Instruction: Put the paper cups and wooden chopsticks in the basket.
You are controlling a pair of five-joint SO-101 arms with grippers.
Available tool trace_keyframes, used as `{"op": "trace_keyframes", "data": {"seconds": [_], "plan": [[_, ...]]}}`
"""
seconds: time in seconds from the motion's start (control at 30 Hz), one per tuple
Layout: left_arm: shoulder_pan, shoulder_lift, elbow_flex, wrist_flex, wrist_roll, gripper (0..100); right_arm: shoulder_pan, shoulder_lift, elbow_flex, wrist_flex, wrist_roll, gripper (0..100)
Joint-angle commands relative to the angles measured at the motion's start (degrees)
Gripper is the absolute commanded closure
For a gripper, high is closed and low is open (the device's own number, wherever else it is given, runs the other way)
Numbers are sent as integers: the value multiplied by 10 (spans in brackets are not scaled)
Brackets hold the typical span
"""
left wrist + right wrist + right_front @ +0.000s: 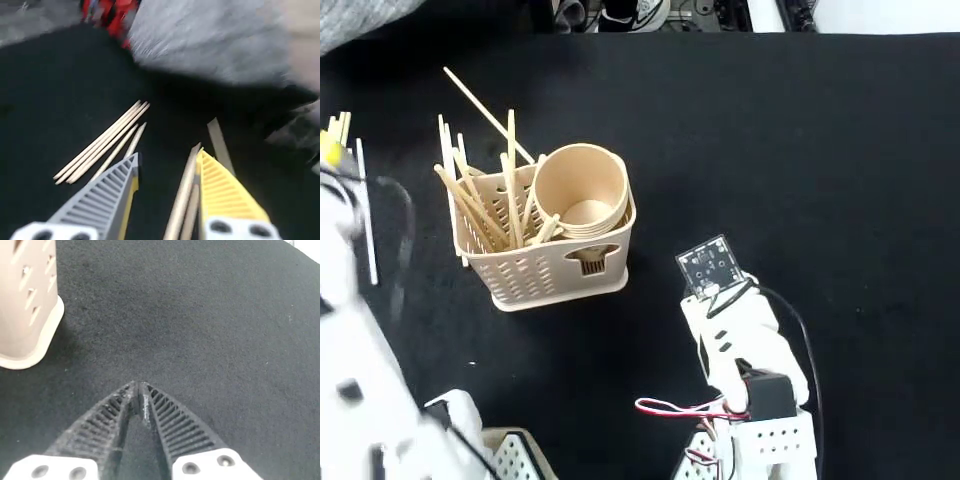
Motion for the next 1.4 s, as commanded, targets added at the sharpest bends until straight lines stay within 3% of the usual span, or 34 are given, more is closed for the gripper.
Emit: {"op": "trace_keyframes", "data": {"seconds": [0.0,0.17,0.5,0.97,1.27,1.37], "plan": [[-21,138,-92,4,-124,811,5,-46,-2,0,-1,986],[-37,302,-150,2,-267,811,5,-46,-2,0,-1,986],[-99,660,-422,6,-332,811,5,-46,-2,0,-1,986],[-96,1058,-836,10,-312,812,5,-46,-2,0,-1,986],[-84,1209,-1002,84,-307,817,4,-46,-2,1,-1,986],[-85,1234,-1039,124,-309,869,4,-46,-2,1,-1,986]]}}
